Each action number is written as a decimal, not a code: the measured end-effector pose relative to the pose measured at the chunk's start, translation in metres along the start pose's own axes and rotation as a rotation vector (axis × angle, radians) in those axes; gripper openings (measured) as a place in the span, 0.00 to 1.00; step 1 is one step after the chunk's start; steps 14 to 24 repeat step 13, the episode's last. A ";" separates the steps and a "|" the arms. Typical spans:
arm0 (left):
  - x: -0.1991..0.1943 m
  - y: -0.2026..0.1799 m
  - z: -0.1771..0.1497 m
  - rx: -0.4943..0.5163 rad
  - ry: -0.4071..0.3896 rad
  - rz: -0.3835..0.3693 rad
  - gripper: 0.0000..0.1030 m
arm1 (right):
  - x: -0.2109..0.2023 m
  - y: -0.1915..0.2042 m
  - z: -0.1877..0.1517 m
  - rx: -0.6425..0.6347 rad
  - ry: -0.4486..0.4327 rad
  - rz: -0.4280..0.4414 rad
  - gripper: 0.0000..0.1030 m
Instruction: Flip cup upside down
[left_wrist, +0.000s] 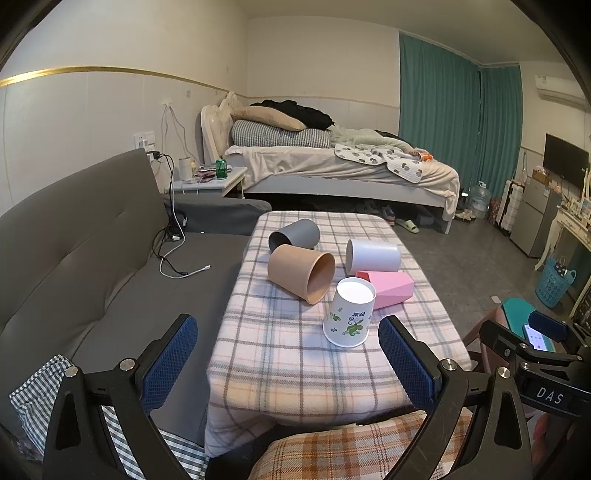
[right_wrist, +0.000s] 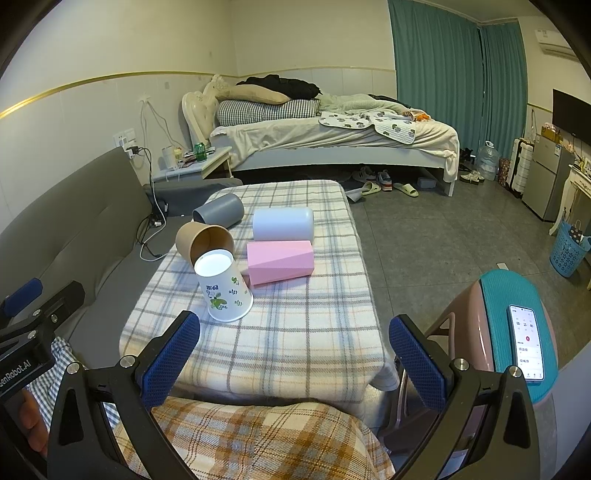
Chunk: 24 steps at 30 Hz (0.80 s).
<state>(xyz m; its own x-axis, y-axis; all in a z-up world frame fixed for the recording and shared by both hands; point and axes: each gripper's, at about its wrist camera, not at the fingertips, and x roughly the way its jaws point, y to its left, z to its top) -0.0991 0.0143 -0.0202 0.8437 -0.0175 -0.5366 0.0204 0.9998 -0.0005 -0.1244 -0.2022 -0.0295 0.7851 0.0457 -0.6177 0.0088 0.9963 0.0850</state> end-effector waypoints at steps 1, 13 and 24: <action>0.000 0.000 0.000 -0.001 0.002 0.001 0.98 | 0.000 0.000 0.000 0.000 0.001 0.000 1.00; -0.002 0.002 0.001 -0.021 0.011 -0.016 0.98 | 0.001 -0.001 -0.005 0.000 0.000 -0.008 1.00; -0.002 0.002 0.001 -0.021 0.011 -0.016 0.98 | 0.001 -0.001 -0.005 0.000 0.000 -0.008 1.00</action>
